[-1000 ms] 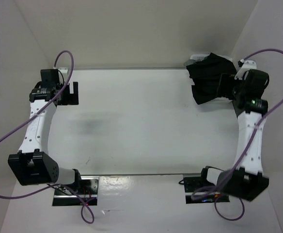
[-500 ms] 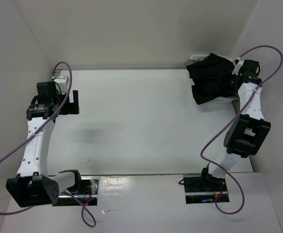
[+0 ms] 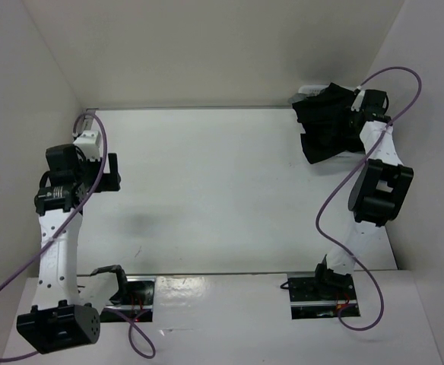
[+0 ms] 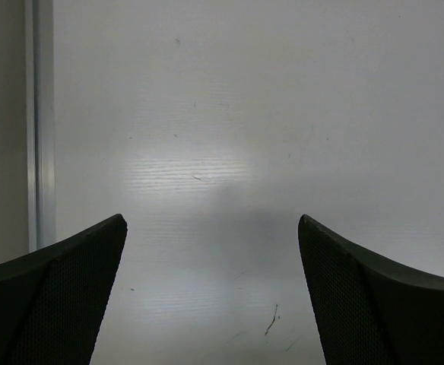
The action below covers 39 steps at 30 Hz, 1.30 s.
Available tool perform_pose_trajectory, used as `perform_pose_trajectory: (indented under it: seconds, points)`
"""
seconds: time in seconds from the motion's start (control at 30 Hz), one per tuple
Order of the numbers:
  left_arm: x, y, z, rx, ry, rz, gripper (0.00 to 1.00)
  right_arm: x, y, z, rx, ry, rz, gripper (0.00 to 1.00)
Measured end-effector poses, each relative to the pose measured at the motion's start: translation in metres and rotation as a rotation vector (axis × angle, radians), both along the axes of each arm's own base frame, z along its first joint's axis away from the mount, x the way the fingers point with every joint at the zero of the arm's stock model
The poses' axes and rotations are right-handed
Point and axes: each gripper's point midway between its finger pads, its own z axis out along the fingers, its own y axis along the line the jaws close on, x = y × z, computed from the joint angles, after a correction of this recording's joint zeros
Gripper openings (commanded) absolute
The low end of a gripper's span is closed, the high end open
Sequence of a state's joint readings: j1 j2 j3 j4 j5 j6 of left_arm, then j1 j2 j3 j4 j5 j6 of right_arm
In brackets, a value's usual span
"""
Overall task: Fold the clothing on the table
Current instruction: Grab the skirt from the pile, then move the skirt to the center of the board
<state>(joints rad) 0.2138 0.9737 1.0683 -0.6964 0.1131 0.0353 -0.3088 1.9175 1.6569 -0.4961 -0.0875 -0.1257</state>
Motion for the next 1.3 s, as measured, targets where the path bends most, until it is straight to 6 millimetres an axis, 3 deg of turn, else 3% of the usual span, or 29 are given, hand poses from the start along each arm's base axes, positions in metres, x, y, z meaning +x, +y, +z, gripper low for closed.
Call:
perform_pose_trajectory:
  seconds: [0.13,0.3,0.37,0.4,0.47,0.5,0.6,0.73,0.8,0.87,1.03,1.1,1.17,1.23,1.3]
  points:
    - [-0.009,0.004,0.004,0.008,-0.033,0.005,0.99,0.025,0.009,-0.011,-0.024,0.002,0.017,0.99]
    - [-0.013,0.01,0.008,0.001,-0.059,0.024,0.99,0.042,0.028,-0.023,-0.085,0.025,0.044,0.98]
    - [-0.013,0.012,0.008,-0.003,-0.06,0.028,0.99,0.051,0.035,-0.025,-0.105,0.024,0.055,0.82]
    - [-0.014,0.013,0.008,-0.005,-0.062,0.031,0.99,0.054,0.038,-0.028,-0.114,0.027,0.061,0.69]
    - [-0.014,0.013,0.008,-0.008,-0.065,0.03,0.99,0.055,0.039,-0.032,-0.134,0.037,0.07,0.27]
    - [-0.014,0.014,0.008,-0.008,-0.065,0.03,0.99,0.055,0.039,-0.034,-0.144,0.043,0.071,0.0]
    - [-0.015,0.014,0.006,-0.006,-0.064,0.025,0.99,0.056,0.038,-0.036,-0.149,0.046,0.064,0.0]
    - [-0.015,0.013,0.006,-0.008,-0.066,0.014,0.99,0.053,0.034,-0.018,-0.162,0.024,0.05,0.0]
    - [-0.014,0.012,0.006,-0.009,-0.066,0.013,0.99,0.046,0.032,0.008,-0.18,-0.008,0.039,0.0]
    - [-0.015,0.011,0.006,-0.011,-0.068,0.009,0.99,0.036,0.031,0.051,-0.205,-0.073,0.025,0.0]
    - [-0.016,0.011,0.005,-0.013,-0.068,0.006,0.99,-0.015,0.044,0.212,-0.277,-0.365,0.017,0.0]
    - [-0.016,0.01,0.005,-0.013,-0.069,0.006,0.99,-0.045,0.069,0.275,-0.306,-0.502,0.048,0.0]
    - [-0.016,0.01,0.006,-0.011,-0.075,0.005,0.99,-0.076,0.11,0.317,-0.291,-0.612,0.139,0.0]
    - [-0.017,0.01,0.007,-0.011,-0.078,0.004,0.99,-0.101,0.15,0.34,-0.238,-0.684,0.284,0.0]
    - [-0.017,0.01,0.007,-0.01,-0.079,0.004,0.99,-0.119,0.17,0.348,-0.191,-0.713,0.394,0.0]
